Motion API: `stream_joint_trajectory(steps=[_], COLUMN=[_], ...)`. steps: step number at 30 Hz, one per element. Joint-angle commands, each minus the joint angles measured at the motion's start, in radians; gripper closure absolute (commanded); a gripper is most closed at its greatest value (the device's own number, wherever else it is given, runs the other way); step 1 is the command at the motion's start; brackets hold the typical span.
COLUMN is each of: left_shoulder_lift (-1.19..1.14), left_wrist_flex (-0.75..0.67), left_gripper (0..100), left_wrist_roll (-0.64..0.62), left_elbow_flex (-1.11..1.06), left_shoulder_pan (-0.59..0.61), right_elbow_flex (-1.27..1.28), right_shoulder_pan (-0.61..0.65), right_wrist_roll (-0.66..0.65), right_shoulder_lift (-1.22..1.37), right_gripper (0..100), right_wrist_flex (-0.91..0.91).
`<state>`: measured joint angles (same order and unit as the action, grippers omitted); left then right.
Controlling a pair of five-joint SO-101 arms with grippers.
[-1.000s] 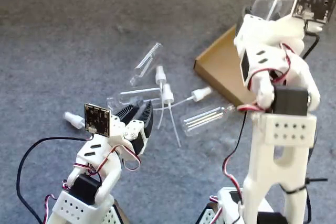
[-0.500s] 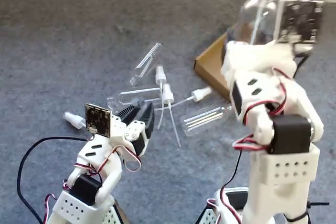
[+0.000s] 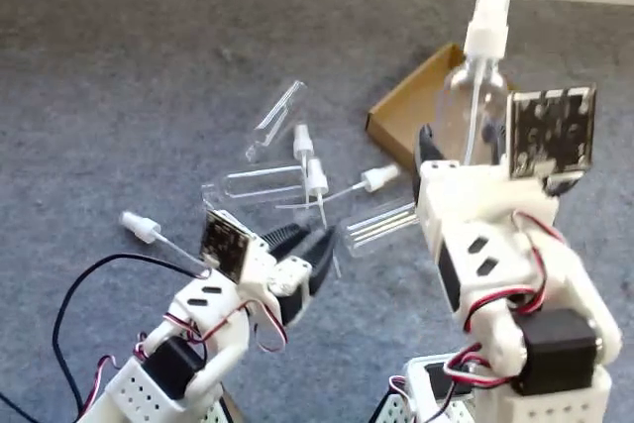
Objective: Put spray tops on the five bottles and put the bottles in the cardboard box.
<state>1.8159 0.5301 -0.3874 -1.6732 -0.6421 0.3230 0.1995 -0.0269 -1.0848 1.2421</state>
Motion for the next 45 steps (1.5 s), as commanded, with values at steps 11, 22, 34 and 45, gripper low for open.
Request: stream_joint_trajectory(steps=[11,22,34,45], left_shoulder_lift=[0.012,0.012,0.012,0.005], left_wrist_flex=[-0.034,-0.101,-0.183,-0.190], left_gripper=[96,96,96,96], left_wrist_roll=[0.005,0.003,0.003,0.003], left_elbow_flex=[-0.019,-0.019,-0.019,-0.019], left_shoulder_pan=[-0.209,-0.208,-0.209,-0.203], right_elbow_flex=[0.725,0.748,0.951,0.977], right_shoulder_pan=[0.122,0.334,0.377,0.397], right_wrist_roll=[-0.009,-0.008,-0.006,0.095], right_shoulder_lift=[-0.415,-0.420,-0.420,-0.440], right_gripper=[83.1,83.1,83.2,83.2], right_wrist_flex=[-0.456,-0.526,-0.786,-0.780])
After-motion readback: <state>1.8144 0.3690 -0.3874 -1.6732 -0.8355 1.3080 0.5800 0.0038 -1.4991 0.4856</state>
